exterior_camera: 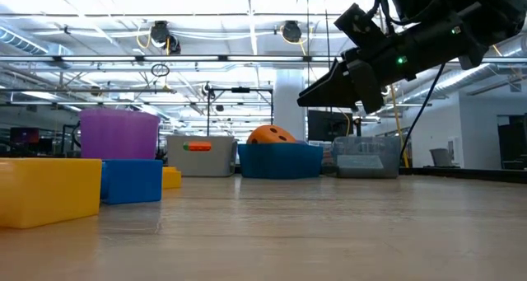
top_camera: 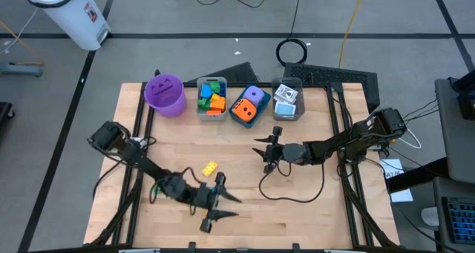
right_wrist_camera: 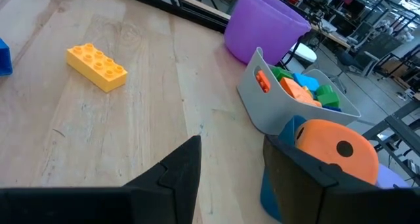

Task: Pick & Place Toys
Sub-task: Put the yellow game piece into the gray bin

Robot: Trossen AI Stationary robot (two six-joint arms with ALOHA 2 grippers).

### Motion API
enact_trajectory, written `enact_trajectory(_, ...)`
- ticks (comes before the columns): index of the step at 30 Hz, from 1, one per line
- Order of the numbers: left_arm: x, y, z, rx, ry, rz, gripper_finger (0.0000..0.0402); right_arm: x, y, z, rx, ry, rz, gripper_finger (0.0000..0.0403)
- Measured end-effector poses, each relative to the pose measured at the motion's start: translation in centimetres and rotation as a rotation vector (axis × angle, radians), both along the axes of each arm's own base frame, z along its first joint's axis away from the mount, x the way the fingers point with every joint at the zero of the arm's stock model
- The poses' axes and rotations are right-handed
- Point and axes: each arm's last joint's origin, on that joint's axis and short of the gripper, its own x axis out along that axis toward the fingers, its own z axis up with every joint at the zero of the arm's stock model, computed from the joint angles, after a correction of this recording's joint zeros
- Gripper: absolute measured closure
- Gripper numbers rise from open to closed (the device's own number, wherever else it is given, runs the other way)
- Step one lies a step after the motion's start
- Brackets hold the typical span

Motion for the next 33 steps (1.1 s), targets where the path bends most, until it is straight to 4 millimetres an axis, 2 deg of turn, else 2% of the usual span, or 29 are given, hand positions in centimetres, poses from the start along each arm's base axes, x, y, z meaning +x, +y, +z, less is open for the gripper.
enact_trajectory(3, -0.9, -1.3, 0.9, 0.079, 0.075, 0.085, 0.0225, 0.0, 0.0, 0.0, 0.000, -0.003, 0.000, 0.0245)
enact_trajectory(9, -2.7, -2.9, 1.4, 0.197, 0.377, 0.355, 0.0224, 0.0, 0.0, 0.1, 0.003, -0.015, 0.000, 0.0245)
enact_trajectory(16, -3.6, -2.7, 0.3, 0.195, 0.640, 0.402, 0.0225, 0.0, 0.0, 0.1, 0.003, -0.015, 0.000, 0.0245)
enact_trajectory(21, -4.0, -0.5, -1.6, 0.124, 0.855, 0.518, 0.0224, 0.0, 0.1, 0.2, 0.008, -0.023, 0.001, 0.0245)
enact_trajectory(28, -3.6, 5.3, -3.7, -0.022, 1.159, 0.754, 0.0225, 0.1, 0.1, 0.2, 0.161, -0.088, -0.042, 0.0247)
enact_trajectory(33, -2.7, 8.5, -4.0, -0.084, 1.276, 0.806, 0.0224, 0.1, 0.1, 0.3, 0.244, -0.123, -0.064, 0.0247)
